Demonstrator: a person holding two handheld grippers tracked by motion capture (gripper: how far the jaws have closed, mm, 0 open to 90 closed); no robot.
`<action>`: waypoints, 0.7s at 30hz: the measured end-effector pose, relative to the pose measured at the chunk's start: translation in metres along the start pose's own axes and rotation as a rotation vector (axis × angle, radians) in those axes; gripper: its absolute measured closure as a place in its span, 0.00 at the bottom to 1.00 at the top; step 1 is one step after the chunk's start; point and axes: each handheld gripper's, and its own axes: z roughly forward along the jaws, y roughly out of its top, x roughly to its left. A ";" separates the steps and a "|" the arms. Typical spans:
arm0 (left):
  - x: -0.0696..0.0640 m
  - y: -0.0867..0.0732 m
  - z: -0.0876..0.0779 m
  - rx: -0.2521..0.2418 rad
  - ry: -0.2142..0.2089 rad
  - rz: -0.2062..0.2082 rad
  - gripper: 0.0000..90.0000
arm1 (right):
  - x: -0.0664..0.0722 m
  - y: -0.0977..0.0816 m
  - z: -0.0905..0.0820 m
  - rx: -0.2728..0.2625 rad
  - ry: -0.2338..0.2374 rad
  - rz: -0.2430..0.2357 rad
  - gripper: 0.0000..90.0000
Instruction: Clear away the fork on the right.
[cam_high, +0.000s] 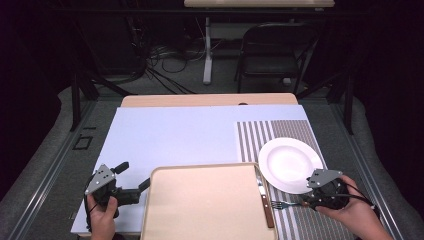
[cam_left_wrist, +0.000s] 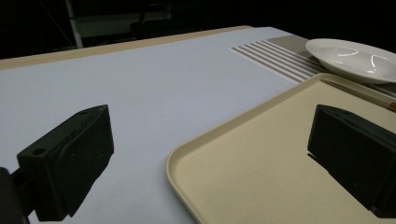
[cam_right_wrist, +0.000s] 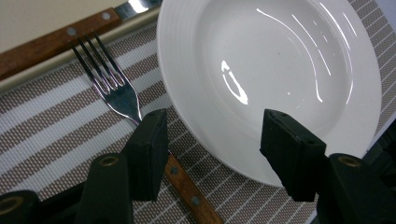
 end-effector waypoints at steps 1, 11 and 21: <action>0.000 0.000 0.000 0.000 0.000 -0.001 0.00 | 0.000 0.000 0.000 0.023 -0.004 -0.007 0.47; 0.000 0.000 0.001 -0.001 0.001 -0.001 0.01 | 0.003 0.002 0.005 0.047 0.021 -0.190 0.51; 0.000 0.000 0.001 -0.001 0.000 -0.001 0.00 | 0.009 0.002 0.005 0.089 0.065 -0.348 0.51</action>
